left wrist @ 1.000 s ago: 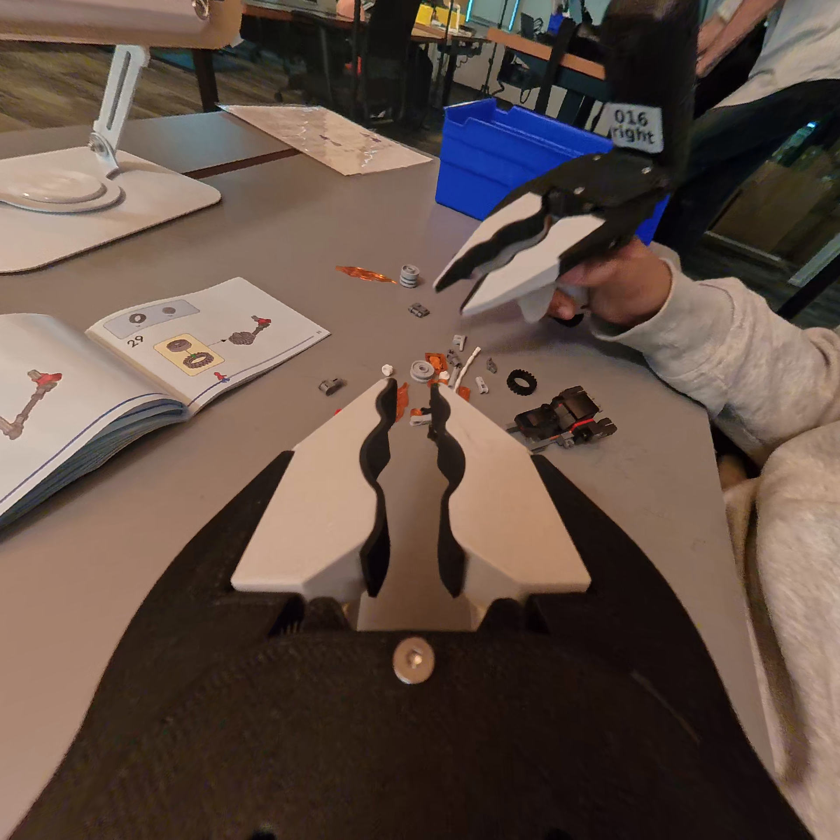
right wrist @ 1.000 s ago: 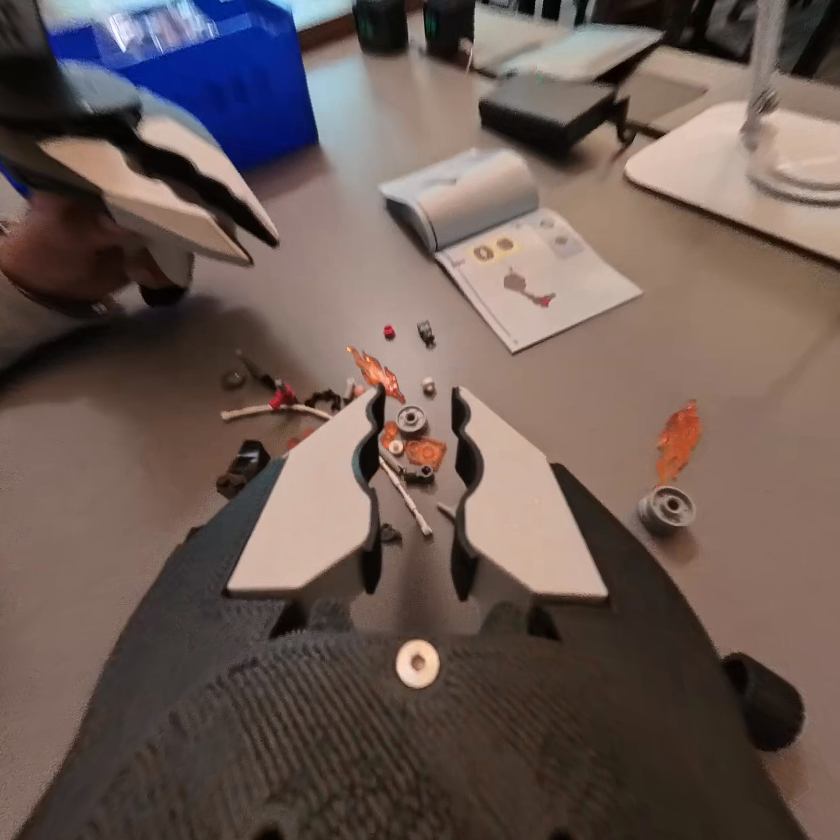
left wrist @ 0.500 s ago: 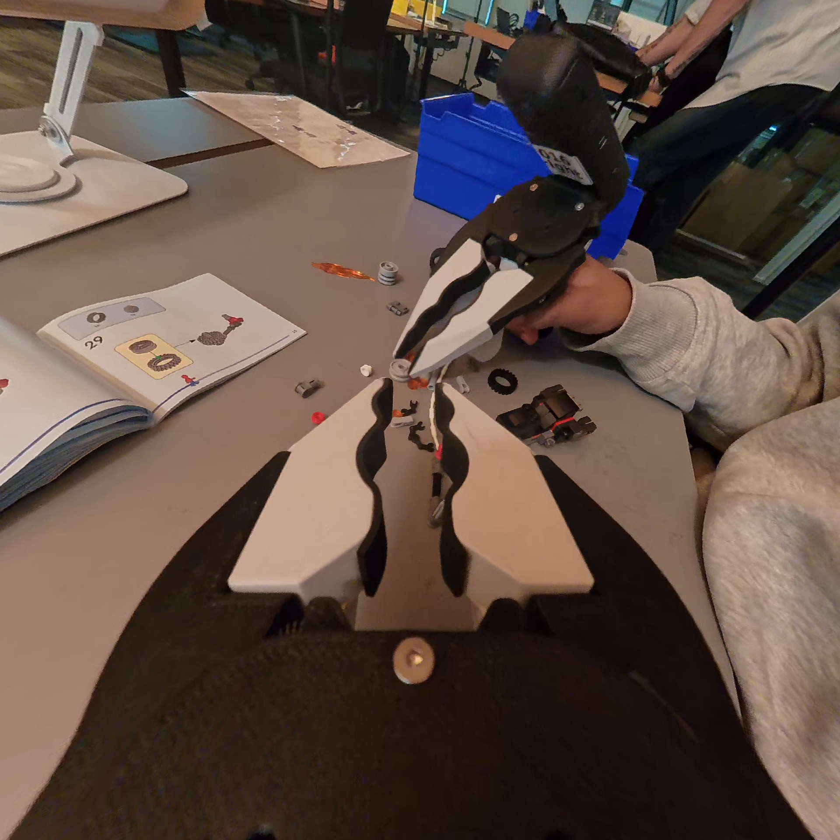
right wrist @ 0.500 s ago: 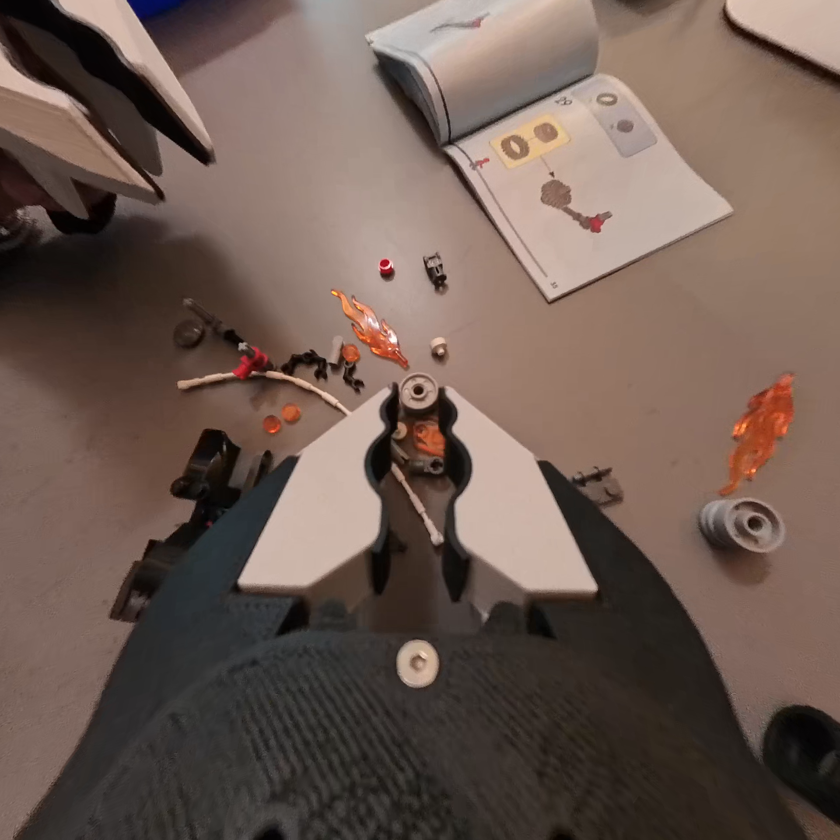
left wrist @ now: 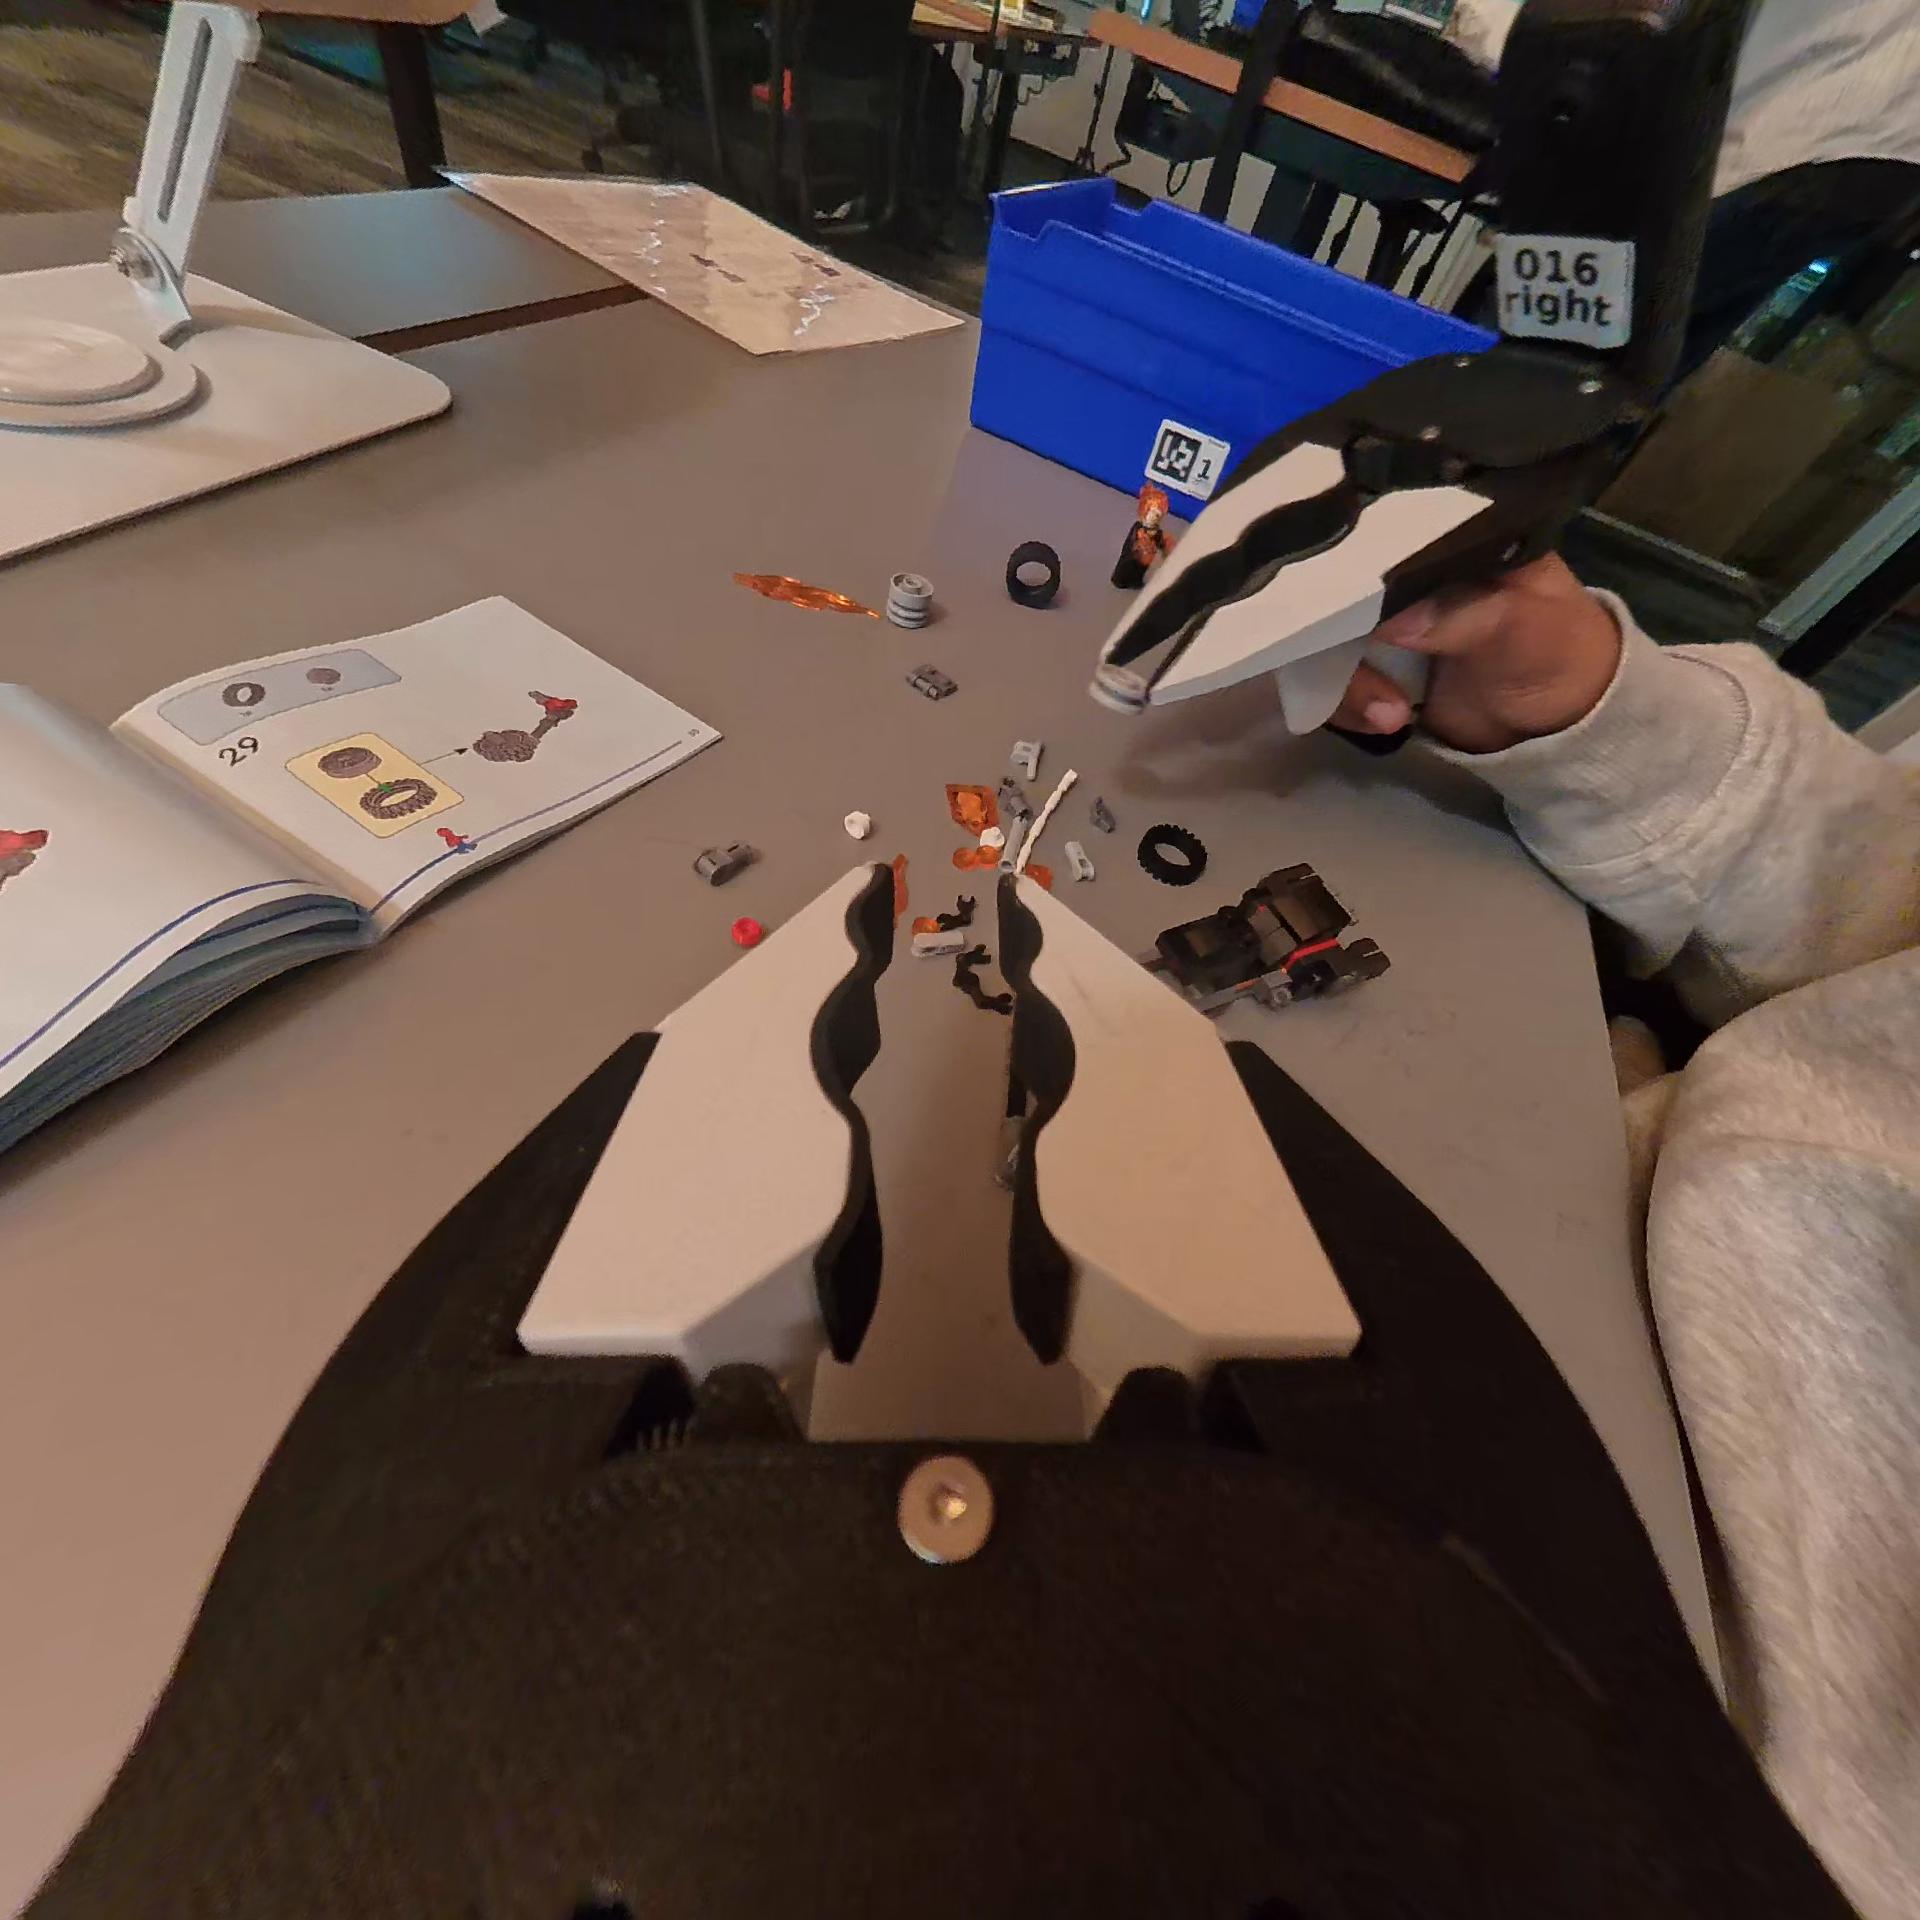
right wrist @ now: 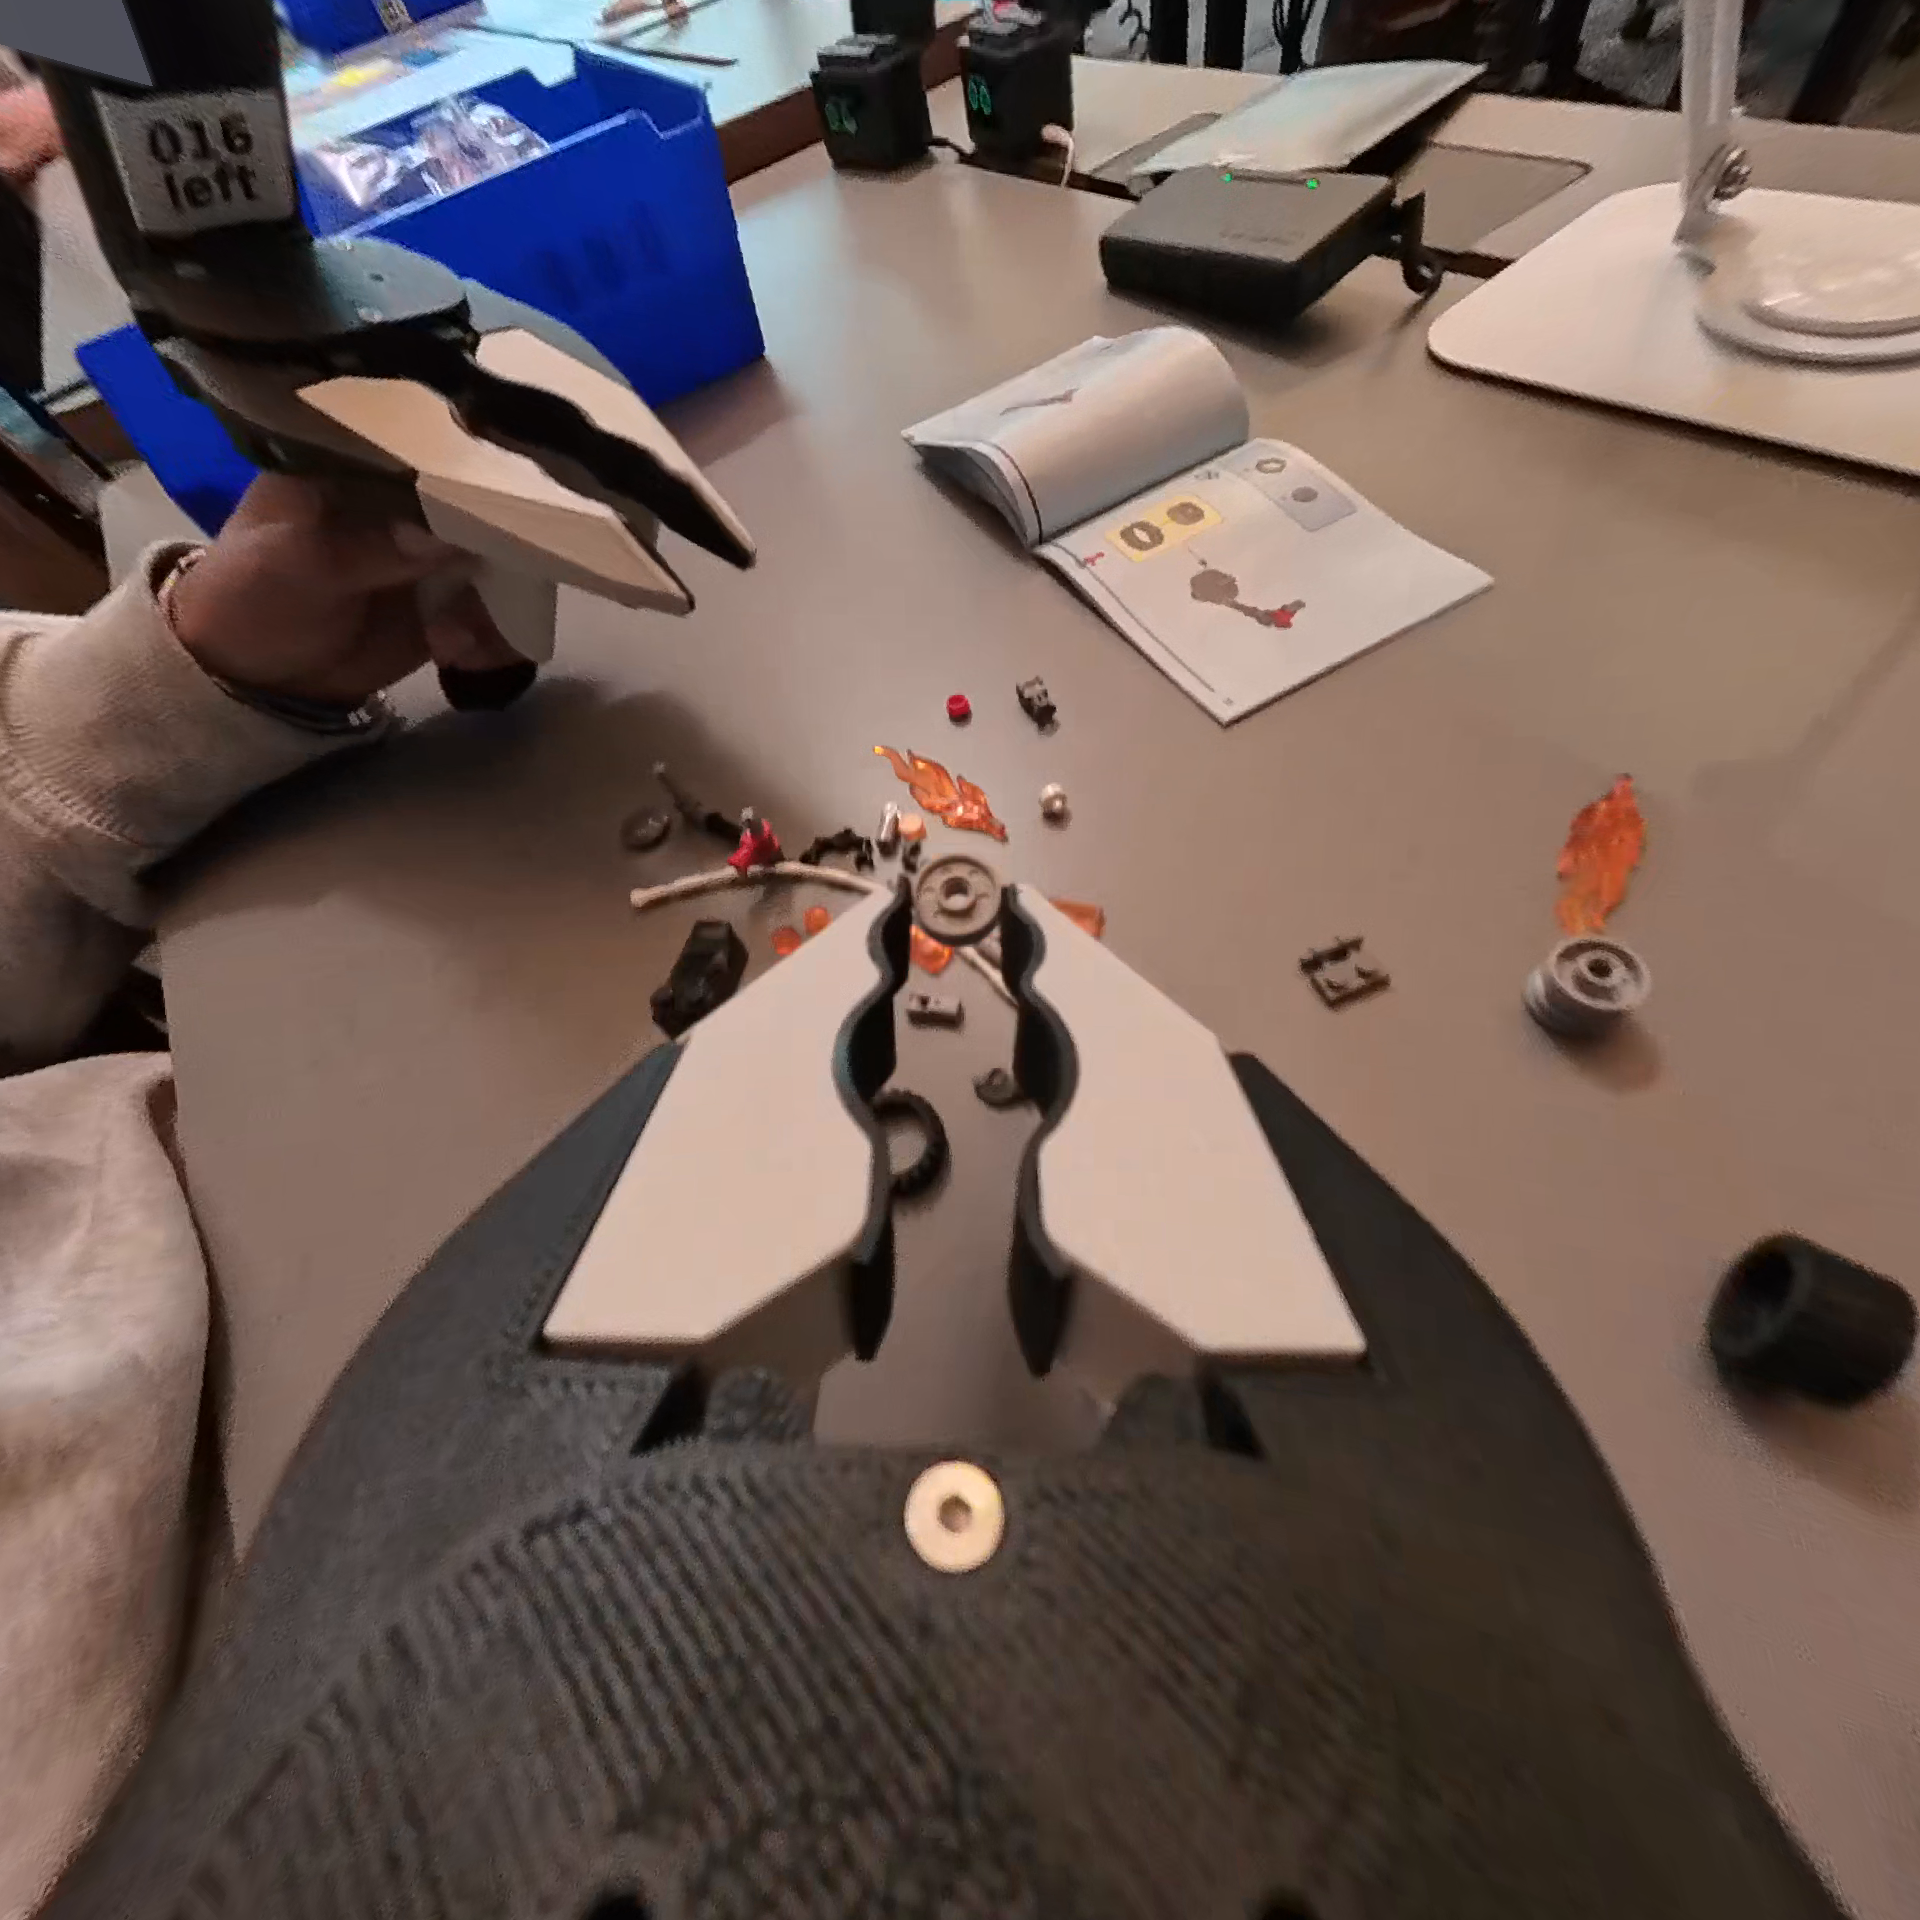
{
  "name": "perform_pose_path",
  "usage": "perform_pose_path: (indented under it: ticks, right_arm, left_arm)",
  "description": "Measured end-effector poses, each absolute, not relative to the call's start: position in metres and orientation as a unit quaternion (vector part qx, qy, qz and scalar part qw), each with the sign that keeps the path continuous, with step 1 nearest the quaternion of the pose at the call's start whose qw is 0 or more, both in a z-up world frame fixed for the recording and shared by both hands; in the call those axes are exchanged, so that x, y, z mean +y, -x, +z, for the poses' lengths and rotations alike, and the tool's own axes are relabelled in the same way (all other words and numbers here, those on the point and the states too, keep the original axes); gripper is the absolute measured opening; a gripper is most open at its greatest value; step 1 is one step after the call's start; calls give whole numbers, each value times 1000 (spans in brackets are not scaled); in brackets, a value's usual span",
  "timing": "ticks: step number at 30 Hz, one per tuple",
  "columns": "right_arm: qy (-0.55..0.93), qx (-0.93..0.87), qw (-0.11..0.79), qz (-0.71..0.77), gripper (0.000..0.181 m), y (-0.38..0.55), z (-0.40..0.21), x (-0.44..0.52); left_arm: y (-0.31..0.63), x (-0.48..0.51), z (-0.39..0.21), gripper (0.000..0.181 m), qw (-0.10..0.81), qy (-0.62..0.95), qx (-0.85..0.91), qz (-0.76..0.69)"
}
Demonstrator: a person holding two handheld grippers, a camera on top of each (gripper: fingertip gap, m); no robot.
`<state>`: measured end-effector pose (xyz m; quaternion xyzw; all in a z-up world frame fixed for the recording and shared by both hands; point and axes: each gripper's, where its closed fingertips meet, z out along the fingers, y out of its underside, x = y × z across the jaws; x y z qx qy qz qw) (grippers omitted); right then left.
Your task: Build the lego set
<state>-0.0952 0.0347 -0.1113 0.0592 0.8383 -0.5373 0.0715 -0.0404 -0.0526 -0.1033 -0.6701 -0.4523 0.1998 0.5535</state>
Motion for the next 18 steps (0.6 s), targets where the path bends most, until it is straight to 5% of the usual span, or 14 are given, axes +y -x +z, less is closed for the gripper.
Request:
perform_pose_path:
  ticks: [18]
  right_arm:
    - [-58,876,34,-477,14,74,-144,67]
  left_arm:
    - [43,-53,-115,20,533,682,-463,192]
